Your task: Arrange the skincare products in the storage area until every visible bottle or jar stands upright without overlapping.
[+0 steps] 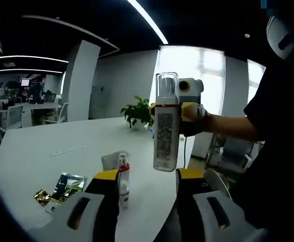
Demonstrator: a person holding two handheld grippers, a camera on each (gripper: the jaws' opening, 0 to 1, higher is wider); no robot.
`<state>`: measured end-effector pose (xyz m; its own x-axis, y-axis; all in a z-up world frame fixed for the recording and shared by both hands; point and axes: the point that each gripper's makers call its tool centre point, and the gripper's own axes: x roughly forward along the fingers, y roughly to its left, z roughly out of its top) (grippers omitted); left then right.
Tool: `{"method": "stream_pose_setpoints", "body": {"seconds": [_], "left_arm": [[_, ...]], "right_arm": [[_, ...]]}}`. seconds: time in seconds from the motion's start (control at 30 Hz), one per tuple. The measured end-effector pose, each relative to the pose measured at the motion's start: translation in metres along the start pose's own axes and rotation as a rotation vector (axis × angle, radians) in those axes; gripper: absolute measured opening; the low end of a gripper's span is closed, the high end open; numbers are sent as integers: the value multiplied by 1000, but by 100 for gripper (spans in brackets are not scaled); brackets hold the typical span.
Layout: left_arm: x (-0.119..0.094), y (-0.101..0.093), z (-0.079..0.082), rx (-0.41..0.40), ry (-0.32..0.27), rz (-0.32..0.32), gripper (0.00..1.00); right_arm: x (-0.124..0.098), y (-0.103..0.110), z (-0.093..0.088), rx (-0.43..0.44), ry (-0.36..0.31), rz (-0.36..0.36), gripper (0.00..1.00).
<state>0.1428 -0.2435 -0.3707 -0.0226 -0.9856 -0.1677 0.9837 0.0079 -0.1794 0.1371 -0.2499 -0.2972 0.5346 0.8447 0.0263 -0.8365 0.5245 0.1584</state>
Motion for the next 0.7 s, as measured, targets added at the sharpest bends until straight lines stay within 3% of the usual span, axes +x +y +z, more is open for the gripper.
{"method": "stream_pose_setpoints", "body": {"seconds": [0.27,0.57,0.7], "left_arm": [[-5,4,-17,3,34,40,50],[-9,21,-42,-12,66,142,65],[-13,26,-46,5,61,165,71]], "right_arm": [[-7,-5,-9,1,5,-30,11],[-19,-24,-31,30,2,-66,11],[-25,-33,-44,45,11,-81,11]]}}
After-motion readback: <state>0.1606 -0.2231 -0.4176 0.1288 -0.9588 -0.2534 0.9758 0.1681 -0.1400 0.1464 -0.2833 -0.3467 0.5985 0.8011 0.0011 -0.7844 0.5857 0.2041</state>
